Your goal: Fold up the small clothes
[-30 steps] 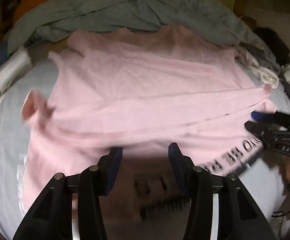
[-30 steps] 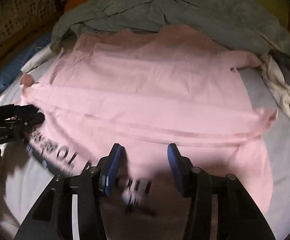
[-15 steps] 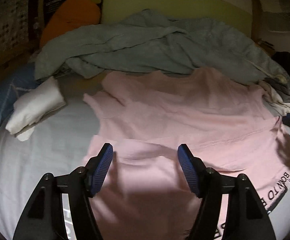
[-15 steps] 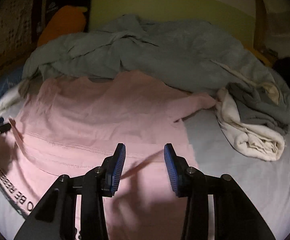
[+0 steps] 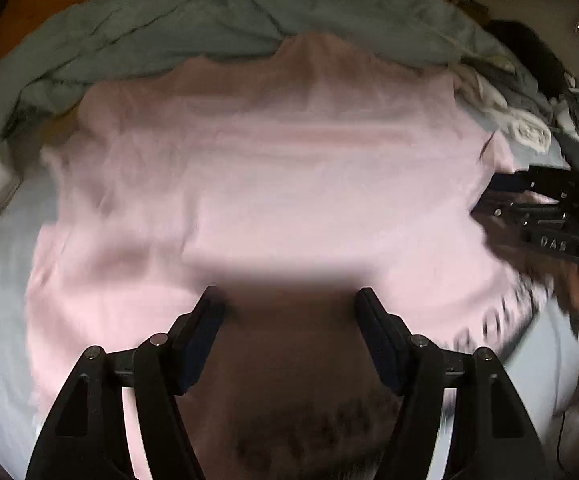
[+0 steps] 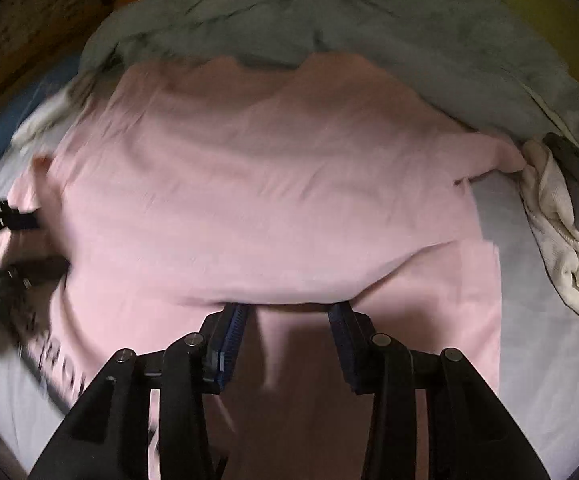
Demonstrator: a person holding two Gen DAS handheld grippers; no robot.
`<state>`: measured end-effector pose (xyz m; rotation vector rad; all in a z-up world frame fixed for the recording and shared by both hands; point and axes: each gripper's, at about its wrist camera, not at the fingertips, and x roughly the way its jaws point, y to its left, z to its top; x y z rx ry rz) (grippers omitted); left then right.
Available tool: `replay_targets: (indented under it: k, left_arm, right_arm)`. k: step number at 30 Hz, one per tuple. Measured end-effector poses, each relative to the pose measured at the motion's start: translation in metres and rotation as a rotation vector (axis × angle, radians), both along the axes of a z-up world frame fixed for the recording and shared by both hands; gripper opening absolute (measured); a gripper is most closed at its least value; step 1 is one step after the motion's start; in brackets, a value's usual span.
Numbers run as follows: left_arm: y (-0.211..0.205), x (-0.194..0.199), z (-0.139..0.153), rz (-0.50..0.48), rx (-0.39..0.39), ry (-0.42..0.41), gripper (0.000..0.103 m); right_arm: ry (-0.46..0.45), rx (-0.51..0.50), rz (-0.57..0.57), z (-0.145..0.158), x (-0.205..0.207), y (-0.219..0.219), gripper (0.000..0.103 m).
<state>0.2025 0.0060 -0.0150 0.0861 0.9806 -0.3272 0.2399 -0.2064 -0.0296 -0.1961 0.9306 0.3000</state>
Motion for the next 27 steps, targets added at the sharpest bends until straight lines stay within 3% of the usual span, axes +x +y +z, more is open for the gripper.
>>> replay_targets:
  k: [3, 6, 8, 10, 13, 18, 22, 27]
  left_arm:
    - [0.000, 0.029, -0.001, 0.044, -0.007, -0.048, 0.066]
    - [0.008, 0.049, -0.004, 0.131, -0.063, -0.070, 0.066]
    - [0.015, 0.047, -0.005, 0.158, -0.095, -0.070, 0.065]
    - [0.023, 0.032, 0.000, 0.168, -0.082, -0.102, 0.065]
    - [0.037, 0.005, 0.013, 0.199, -0.022, -0.165, 0.065]
    - [0.076, -0.045, 0.033, 0.306, 0.002, -0.221, 0.069]
    - [0.107, -0.083, 0.028, 0.379, 0.006, -0.183, 0.073]
    - [0.127, -0.109, -0.001, 0.449, -0.016, -0.104, 0.076]
  right_arm:
    - [-0.091, 0.024, -0.075, -0.001, 0.018, -0.014, 0.042]
    - [-0.058, 0.140, -0.106, -0.003, 0.027, -0.031, 0.041]
    - [-0.075, 0.128, -0.136, 0.000, 0.024, -0.036, 0.042]
    - [-0.117, 0.089, -0.159, 0.008, 0.015, -0.039, 0.042]
    - [-0.136, 0.124, -0.180, 0.022, -0.003, -0.053, 0.042]
    - [-0.159, 0.159, -0.244, 0.040, -0.045, -0.088, 0.052]
    - [-0.158, 0.173, -0.310, 0.038, -0.088, -0.120, 0.062]
    - [-0.077, 0.281, -0.349, 0.016, -0.125, -0.153, 0.062]
